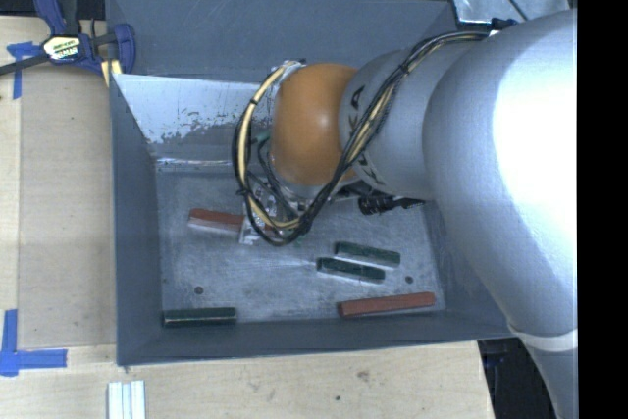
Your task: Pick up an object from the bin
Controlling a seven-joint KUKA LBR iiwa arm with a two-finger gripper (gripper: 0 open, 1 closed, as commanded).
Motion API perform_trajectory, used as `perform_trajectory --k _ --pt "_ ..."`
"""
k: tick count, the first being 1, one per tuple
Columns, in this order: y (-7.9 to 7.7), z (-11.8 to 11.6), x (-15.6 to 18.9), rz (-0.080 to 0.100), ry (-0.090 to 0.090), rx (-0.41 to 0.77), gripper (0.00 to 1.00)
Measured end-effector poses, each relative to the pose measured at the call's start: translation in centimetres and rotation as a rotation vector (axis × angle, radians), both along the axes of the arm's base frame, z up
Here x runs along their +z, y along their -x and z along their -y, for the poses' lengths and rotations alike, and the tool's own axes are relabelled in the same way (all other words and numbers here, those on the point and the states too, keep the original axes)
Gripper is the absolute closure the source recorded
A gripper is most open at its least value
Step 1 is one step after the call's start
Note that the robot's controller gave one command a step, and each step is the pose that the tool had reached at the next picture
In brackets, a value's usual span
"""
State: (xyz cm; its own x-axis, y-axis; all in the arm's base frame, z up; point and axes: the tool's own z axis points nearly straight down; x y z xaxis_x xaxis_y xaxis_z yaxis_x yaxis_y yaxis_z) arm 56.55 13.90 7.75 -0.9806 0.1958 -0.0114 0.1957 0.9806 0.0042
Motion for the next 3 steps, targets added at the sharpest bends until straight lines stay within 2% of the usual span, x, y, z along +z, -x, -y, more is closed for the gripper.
perform_trajectory --k 1,2,3 --pt "0.0 0.0 0.0 0.0 0.0 0.0 1.0" --pt "-1.6 -0.5 12.5 -0.01 0.002 0.037 1.0" --pt "-1.6 -0.5 12.5 -0.01 0.002 0.037 1.0"
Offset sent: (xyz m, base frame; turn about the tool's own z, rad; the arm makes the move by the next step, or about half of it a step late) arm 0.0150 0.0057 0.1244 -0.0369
